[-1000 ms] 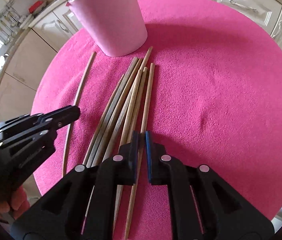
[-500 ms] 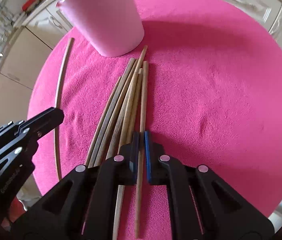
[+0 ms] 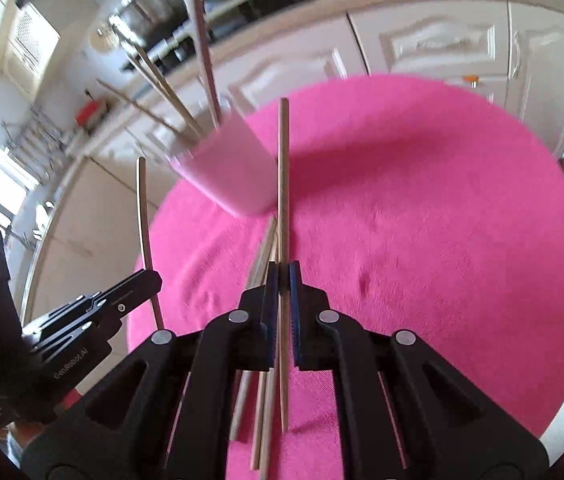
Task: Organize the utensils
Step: 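Lift the left tool's chopstick over the cup while the right tool carries its chopstick there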
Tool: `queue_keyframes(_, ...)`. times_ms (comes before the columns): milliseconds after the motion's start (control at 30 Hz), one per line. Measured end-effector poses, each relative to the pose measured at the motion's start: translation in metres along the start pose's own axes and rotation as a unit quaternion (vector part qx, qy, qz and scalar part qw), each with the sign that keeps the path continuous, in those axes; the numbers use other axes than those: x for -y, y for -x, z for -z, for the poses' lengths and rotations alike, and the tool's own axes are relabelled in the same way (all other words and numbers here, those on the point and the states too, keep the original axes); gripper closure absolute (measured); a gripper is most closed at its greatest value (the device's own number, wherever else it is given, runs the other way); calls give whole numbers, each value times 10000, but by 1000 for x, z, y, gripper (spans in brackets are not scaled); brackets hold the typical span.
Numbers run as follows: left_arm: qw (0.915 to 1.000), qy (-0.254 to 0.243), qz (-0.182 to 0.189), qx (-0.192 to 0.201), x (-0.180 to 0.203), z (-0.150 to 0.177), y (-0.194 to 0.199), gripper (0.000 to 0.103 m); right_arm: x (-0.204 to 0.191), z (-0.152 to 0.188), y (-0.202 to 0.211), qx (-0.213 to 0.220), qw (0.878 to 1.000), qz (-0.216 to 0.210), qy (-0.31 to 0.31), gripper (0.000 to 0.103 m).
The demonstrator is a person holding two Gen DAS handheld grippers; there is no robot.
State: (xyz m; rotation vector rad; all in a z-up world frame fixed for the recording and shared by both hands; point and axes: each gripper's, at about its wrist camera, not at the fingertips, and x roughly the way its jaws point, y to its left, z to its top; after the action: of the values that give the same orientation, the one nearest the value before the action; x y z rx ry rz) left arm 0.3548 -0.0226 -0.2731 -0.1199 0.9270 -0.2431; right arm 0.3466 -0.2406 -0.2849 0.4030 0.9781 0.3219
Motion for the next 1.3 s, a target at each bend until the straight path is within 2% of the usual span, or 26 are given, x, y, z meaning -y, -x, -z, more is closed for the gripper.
queue_keyframes(133, 9968, 55, 134, 782, 6, -14, 32, 97, -14, -8, 21, 447, 9989, -158, -10, 97)
queue_keyframes(233, 9926, 127, 146, 1197, 8, -29, 49, 97, -19, -20, 38, 830, 9963, -194, 75, 97)
queue_keyframes(333, 9848, 257, 75, 1716, 6, -50, 63, 97, -21, -39, 47, 1196, 9925, -221, 136, 97)
queue_keyframes(467, 9749, 443, 37, 2181, 2, -76, 69, 97, -21, -62, 50, 1619, 9864, -137, 240, 97)
queue_keyframes(833, 9582, 663, -29, 2782, -6, -130, 45, 97, -20, -124, 32, 2494, 9672, -14, 487, 97)
queue_keyframes(1033, 9482, 854, -130, 3058, -15, -147, 30, 97, -32, -149, 29, 2956, 9530, -274, 612, 97)
queue_keyframes(1133, 9452, 893, -170, 3134, -17, -152, 22, 97, -41, -157, 26, 3040, 9488, -490, 703, 97)
queue_keyframes(1300, 9443, 840, -343, 3164, -19, -153, 5, 97, -57, -161, 8, 2838, 9511, -704, 995, 97)
